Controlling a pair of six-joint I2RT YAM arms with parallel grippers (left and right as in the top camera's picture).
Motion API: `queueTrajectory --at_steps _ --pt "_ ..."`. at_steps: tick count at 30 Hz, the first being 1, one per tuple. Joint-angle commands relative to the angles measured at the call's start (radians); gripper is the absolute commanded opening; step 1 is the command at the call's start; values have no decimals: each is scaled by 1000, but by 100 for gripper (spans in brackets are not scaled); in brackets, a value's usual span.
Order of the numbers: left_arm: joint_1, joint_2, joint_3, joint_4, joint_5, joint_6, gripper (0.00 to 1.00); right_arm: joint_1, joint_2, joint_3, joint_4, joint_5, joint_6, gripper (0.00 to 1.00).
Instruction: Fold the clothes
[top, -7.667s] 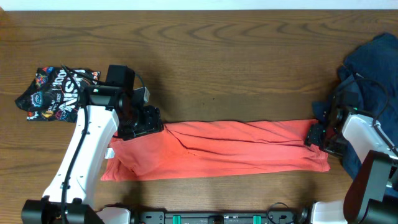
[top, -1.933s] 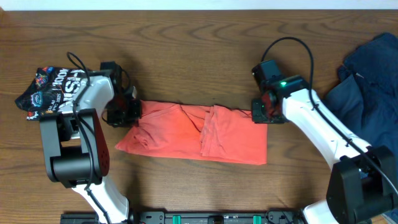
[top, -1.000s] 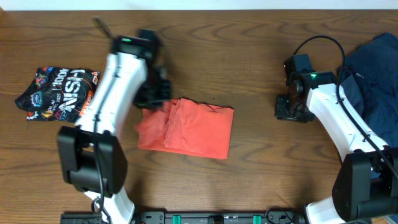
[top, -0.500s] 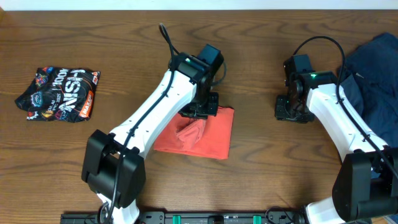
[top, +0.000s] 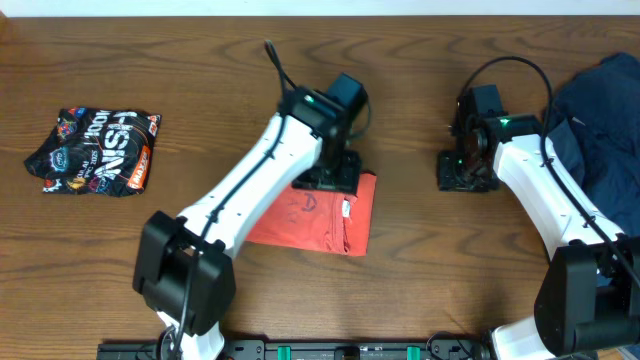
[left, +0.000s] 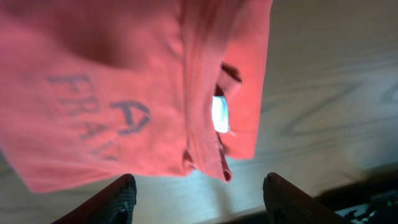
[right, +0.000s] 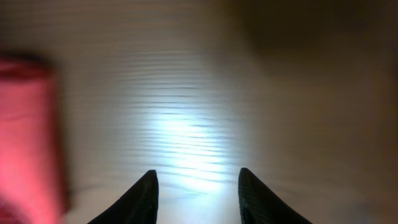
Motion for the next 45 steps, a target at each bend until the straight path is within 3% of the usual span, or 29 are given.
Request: queueTrajectory --at_steps 1,3,8,10,12,13,15,22,31,32,35,36,40,45 --pt "104 -50 43 20 -10 46 67 24 -19 16 27 -409 -245 39" --pt "178 -55 43 46 -23 46 67 59 -19 16 43 -515 -283 39" --pt "325 -25 13 144 -63 47 68 196 -17 14 81 -542 -294 38" --pt "362 0 7 158 -63 47 68 257 -11 13 111 -493 -243 39" --pt "390 27 4 157 -62 47 68 314 -1 12 132 -324 -92 42" --pt "398 39 4 153 -61 52 68 339 6 11 138 -257 -35 47" --pt "402 54 3 146 -62 59 68 375 21 7 167 -224 -11 49" --pt "401 63 2 130 -62 69 68 444 100 5 298 -177 66 46" --pt "401 63 2 117 -62 69 68 448 204 5 335 -100 144 43" --pt "401 63 2 116 -63 69 68 448 203 5 342 -100 143 38" --pt "401 63 2 116 -63 69 68 444 191 8 351 -100 143 5" --pt "401 63 2 116 -63 69 68 441 183 8 348 -101 143 1" --pt "401 63 2 116 -63 69 68 411 122 8 313 -82 148 1" --pt "401 63 2 116 -62 69 68 355 47 8 154 89 221 1"
